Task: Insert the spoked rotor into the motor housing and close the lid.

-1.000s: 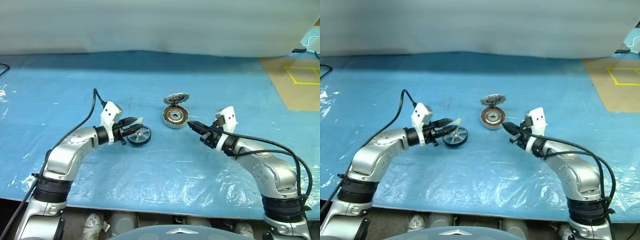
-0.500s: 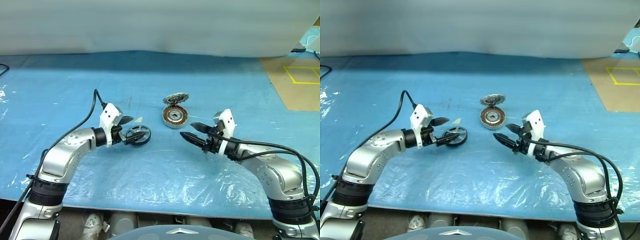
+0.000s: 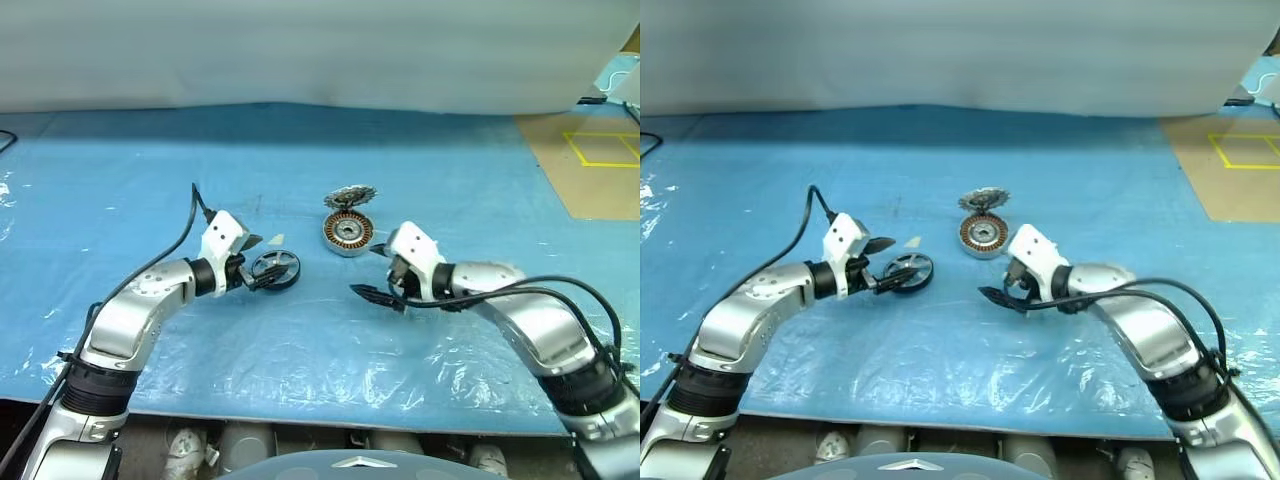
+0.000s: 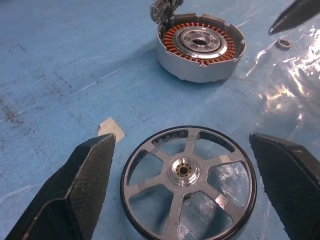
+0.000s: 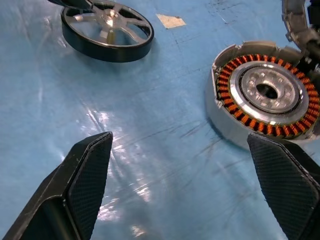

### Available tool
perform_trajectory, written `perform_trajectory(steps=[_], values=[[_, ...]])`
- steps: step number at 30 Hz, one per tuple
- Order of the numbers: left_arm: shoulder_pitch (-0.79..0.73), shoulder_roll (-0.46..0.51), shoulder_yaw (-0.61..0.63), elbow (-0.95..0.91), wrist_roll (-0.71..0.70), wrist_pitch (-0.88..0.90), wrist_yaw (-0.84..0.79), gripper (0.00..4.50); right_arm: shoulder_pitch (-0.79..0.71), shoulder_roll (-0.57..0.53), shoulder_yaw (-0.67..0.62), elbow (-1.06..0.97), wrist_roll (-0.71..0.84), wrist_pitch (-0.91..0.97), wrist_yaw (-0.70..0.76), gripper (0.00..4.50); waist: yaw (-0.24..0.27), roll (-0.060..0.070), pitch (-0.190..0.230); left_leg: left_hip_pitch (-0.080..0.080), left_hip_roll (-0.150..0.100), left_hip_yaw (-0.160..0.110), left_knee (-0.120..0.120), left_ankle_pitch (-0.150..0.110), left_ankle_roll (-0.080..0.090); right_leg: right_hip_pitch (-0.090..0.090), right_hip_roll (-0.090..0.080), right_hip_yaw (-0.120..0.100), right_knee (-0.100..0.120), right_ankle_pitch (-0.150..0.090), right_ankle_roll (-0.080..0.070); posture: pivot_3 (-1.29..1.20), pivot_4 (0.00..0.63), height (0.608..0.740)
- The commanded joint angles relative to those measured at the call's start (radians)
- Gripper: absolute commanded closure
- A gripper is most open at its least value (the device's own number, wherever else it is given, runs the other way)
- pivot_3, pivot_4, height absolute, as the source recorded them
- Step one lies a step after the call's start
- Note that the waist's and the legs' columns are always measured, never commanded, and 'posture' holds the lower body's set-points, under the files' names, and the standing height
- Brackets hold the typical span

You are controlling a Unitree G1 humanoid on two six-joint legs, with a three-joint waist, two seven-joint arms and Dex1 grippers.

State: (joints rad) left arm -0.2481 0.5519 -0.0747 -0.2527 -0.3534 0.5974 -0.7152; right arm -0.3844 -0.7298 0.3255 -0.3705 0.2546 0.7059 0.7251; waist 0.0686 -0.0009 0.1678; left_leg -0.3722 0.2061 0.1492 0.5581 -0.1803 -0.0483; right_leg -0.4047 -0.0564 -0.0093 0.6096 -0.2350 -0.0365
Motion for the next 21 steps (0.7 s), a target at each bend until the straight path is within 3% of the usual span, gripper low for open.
perform_trajectory(steps=[1,9,21], values=[[0.005,0.013,-0.017,-0.035,0.037,-0.103,-0.03,0.0,-0.148,-0.007,0.072,0.066,-0.069,-0.028,0.095,0.03,0.0,0.0,0.0,0.0,0.0,0.0,0.0,0.0,0.0,0.0,0.0,0.0,0.0,0.0,0.0,0.0,0.15,0.74],[0.072,0.009,-0.019,-0.042,0.026,-0.153,-0.069,0.0,-0.377,0.096,0.21,0.377,-0.224,-0.149,0.206,0.03,-0.001,0.0,0.0,-0.002,0.0,0.0,0.002,0.0,0.0,-0.001,0.0,0.0,0.003,0.0,-0.001,0.0,0.15,0.74],[0.131,-0.011,-0.021,-0.09,-0.009,-0.121,-0.062,0.0,-0.391,0.163,0.19,0.532,-0.307,-0.249,0.259,0.03,-0.001,0.0,0.0,0.001,0.001,0.001,0.009,0.0,0.0,-0.002,0.0,0.002,0.013,-0.001,-0.002,0.0,0.15,0.74]])
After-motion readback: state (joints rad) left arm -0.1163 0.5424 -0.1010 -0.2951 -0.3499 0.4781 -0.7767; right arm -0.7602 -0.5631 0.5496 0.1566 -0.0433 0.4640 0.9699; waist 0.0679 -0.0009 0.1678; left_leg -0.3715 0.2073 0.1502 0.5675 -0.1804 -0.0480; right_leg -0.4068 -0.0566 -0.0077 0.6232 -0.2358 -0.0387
